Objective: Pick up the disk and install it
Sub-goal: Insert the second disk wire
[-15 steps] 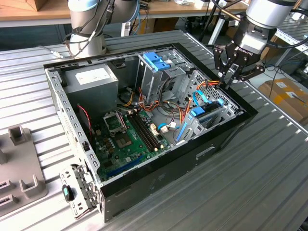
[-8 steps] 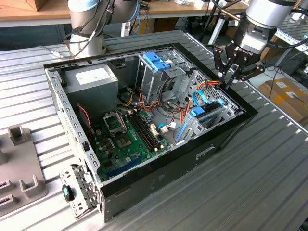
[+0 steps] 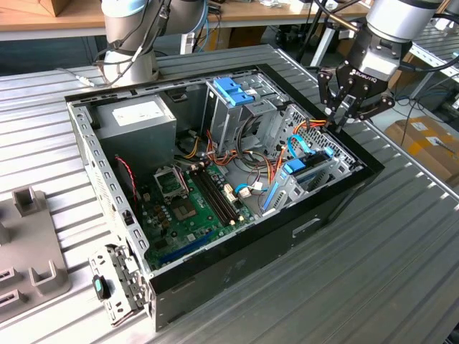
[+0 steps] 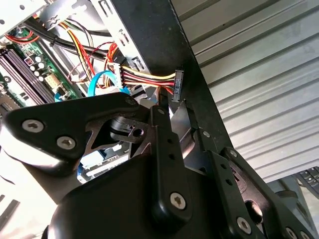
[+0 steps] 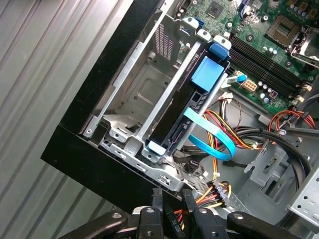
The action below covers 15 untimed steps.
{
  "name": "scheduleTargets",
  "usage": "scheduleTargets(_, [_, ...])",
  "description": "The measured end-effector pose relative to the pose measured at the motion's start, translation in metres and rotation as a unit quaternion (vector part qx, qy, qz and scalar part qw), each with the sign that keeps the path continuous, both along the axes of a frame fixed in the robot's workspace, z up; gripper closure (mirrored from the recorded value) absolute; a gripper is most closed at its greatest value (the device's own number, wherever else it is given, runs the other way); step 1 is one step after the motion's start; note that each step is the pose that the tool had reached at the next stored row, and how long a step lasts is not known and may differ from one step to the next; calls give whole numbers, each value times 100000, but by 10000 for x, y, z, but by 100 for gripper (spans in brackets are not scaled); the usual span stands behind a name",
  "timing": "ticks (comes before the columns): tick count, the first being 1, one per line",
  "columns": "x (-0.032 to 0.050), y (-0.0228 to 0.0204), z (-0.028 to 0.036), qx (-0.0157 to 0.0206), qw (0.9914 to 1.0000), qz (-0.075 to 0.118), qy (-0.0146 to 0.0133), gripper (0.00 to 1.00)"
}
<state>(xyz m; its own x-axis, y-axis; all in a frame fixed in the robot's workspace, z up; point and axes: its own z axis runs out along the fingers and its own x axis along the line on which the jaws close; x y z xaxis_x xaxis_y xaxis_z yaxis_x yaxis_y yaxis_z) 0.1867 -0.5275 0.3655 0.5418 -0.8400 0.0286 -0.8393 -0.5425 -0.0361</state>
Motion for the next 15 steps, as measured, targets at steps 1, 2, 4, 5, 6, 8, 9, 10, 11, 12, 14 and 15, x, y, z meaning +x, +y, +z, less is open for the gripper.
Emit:
scheduleTargets(1, [0, 2, 0, 0, 100000, 232, 0, 70])
scheduleTargets(2, [0, 5, 0, 3, 99998, 642, 0, 70])
scheduleTargets(4, [1, 14, -1, 5, 99985, 1726, -2, 70])
scheduleTargets(5, [0, 16, 0, 2, 99982, 1887, -1, 70])
scheduleTargets(6, [0, 17, 0, -2, 99982, 1891, -1, 70])
scheduleTargets(8, [2, 21, 0, 1, 99982, 1894, 0, 70])
scheduleTargets(9, [6, 24, 0, 2, 99982, 1903, -2, 70])
scheduleTargets(10, [12, 28, 0, 1, 99981, 1928, -3, 70])
scheduleTargets(11, [20, 31, 0, 2, 99980, 2004, -1, 70])
scheduleTargets(12, [25, 32, 0, -5, 99979, 2049, -1, 70])
scheduleTargets(14, [42, 37, 0, -50, 99976, 2174, 1, 70])
scheduleTargets(15, [56, 49, 0, -64, 99972, 2365, 1, 70])
